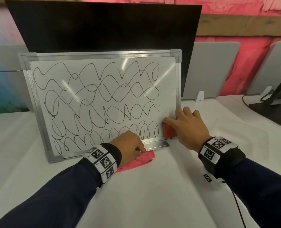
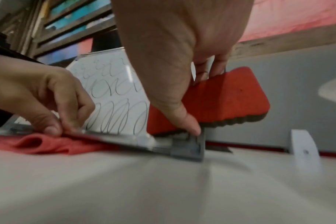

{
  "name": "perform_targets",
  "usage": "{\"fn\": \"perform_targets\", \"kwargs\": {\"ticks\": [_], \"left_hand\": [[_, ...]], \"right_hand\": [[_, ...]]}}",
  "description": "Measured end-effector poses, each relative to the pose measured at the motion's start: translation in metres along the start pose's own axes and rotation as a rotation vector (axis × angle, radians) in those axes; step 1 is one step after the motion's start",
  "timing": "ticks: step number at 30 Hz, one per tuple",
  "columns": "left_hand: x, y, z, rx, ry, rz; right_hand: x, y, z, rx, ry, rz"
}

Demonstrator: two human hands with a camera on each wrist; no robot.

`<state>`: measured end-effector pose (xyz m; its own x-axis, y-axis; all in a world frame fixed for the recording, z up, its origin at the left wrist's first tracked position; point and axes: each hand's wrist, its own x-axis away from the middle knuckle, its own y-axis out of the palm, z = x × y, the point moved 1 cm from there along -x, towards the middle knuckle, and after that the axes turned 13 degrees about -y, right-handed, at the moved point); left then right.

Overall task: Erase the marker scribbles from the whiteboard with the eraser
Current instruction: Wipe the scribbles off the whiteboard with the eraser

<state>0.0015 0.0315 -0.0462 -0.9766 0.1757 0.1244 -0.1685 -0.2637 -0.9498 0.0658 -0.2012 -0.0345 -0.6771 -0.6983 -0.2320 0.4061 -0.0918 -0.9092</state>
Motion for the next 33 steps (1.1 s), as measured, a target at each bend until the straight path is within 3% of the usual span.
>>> {"fn": "perform_targets", "kwargs": {"ticks": [13,21,23,26,29,33], "left_hand": [[-0.001,0.003,-0.005,-0.007,0.014,0.019],[0.003,0.000,-0.011,-0.011,-0.012,0.038],[0.005,0.000,-0.011,-0.023,-0.009,0.048],[0.006,0.002,-0.011,-0.027,0.008,0.057],[0.005,0.002,-0.010,-0.021,0.024,0.058],[0.004,0.003,-0.012,-0.008,0.054,0.069]], "right_hand": [[-0.011,0.000,-0.009,-0.048,-0.029,-0.045],[-0.005,-0.004,-0.004,-0.152,0.061,-0.097],[-0.016,-0.013,-0.004,-0.272,0.103,-0.036],[-0.037,-0.031,0.014,-0.439,0.249,0.196],[-0.058,-0.047,0.026,-0.493,0.296,0.397],[-0.066,-0.053,0.015,-0.416,0.250,0.389]]}}
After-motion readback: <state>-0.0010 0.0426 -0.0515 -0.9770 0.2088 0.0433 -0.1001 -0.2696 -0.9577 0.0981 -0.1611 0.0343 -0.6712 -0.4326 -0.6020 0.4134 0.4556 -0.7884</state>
